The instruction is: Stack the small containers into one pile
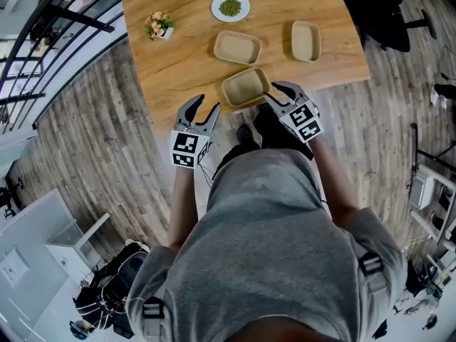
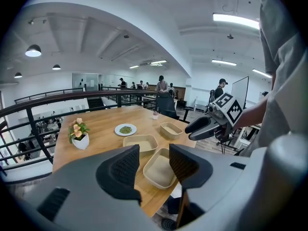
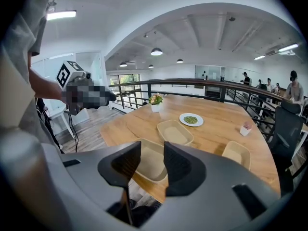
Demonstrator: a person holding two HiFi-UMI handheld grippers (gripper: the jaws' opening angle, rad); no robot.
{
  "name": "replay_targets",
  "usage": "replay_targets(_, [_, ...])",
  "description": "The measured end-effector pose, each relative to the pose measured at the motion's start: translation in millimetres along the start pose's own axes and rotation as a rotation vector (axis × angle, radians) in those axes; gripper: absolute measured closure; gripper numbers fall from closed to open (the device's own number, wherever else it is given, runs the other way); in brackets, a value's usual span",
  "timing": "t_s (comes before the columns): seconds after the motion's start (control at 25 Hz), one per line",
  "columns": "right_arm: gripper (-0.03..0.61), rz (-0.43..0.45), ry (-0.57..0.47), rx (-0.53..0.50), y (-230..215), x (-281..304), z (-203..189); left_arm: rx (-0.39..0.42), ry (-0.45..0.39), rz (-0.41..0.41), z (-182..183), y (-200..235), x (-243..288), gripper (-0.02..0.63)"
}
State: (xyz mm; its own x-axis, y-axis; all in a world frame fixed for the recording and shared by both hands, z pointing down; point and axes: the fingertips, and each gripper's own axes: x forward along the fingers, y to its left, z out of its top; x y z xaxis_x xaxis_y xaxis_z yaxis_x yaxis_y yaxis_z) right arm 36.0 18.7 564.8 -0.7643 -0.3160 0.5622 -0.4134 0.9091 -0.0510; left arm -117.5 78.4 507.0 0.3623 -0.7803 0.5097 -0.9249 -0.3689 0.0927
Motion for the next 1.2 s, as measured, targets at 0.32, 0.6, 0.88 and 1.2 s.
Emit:
replay_targets(0.32, [0.419, 0.091, 0.125, 0.022, -18.2, 24.4, -25.8, -0.029, 0.016, 0.048, 13.9, 13.8, 24.2, 0.411])
replay_targets(0.6, [0.419, 0.185, 0.196, -0.018, -37.3, 48.2, -46.3, -0.075, 0.011, 0.104, 17.7, 25.0, 47.1, 0.411])
replay_targets(0.88, [0.423, 0.173, 0.251, 0.014, -46.9, 58.0, -55.8, -0.089, 0.031, 0.066, 10.8, 32.8, 59.1, 0.411])
replay_targets(1.2, [0.425, 0.049, 0.303, 0.118, -35.6, 75.5, -67.4, -0.055, 0.007, -0.045, 13.6, 70.5, 61.3, 0.411])
